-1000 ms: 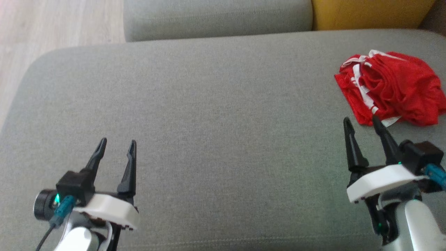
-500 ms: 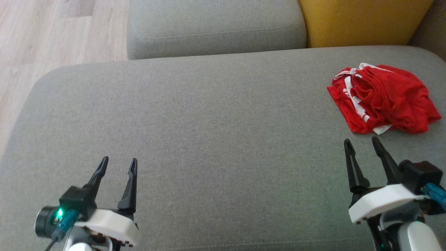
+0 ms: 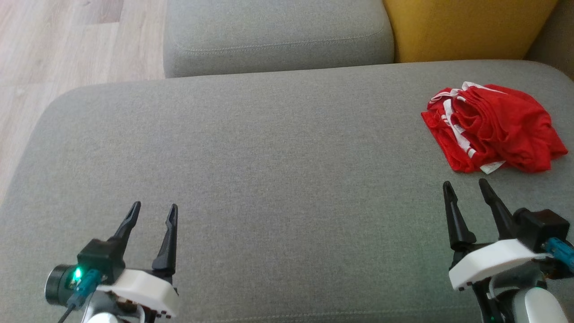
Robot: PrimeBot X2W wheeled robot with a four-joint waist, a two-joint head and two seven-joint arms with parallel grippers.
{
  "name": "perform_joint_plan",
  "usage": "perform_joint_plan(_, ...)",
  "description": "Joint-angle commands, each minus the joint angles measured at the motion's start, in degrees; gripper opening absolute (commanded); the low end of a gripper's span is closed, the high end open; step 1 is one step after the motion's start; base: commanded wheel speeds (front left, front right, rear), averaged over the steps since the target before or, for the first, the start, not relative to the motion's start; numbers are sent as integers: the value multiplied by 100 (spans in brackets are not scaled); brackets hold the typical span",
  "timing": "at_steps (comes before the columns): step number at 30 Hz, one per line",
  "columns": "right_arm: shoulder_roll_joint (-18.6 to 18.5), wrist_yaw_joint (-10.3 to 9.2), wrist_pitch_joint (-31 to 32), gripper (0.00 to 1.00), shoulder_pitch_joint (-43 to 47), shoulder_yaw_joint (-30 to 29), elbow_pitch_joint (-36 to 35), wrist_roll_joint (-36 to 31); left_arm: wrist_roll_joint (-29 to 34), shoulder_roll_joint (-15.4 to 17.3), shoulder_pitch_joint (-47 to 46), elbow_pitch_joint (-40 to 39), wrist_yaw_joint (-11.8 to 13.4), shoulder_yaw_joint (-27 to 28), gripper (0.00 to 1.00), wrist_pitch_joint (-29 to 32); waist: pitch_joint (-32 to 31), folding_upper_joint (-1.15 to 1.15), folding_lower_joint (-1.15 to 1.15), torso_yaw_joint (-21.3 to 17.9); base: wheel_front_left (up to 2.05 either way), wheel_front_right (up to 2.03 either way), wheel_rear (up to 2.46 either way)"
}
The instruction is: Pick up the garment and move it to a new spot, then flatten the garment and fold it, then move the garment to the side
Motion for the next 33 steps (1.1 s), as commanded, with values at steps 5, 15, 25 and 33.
perform_joint_plan(5, -8, -5, 21, 100, -182, 102, -259, -69, -19, 171, -279, -194, 65, 217, 100, -26, 28, 0, 0, 14, 0, 0, 0)
perform_joint_plan(15, 0, -5, 18, 100, -193, 102, -252, -79, -14, 195, -305, -163, 93, 216, 100, -53, 53, 0, 0, 33, 0, 0, 0)
perform_joint_plan(25, 5, -5, 25, 100, -199, 108, -267, -72, -12, 208, -319, -177, 129, 189, 100, -51, 56, 0, 0, 67, 0, 0, 0)
perform_joint_plan(33, 41, 0, 38, 0, 27, 8, 138, -12, -36, -60, 37, 144, 85, -93, 0, 6, 66, 0, 0, 86, 0, 0, 0)
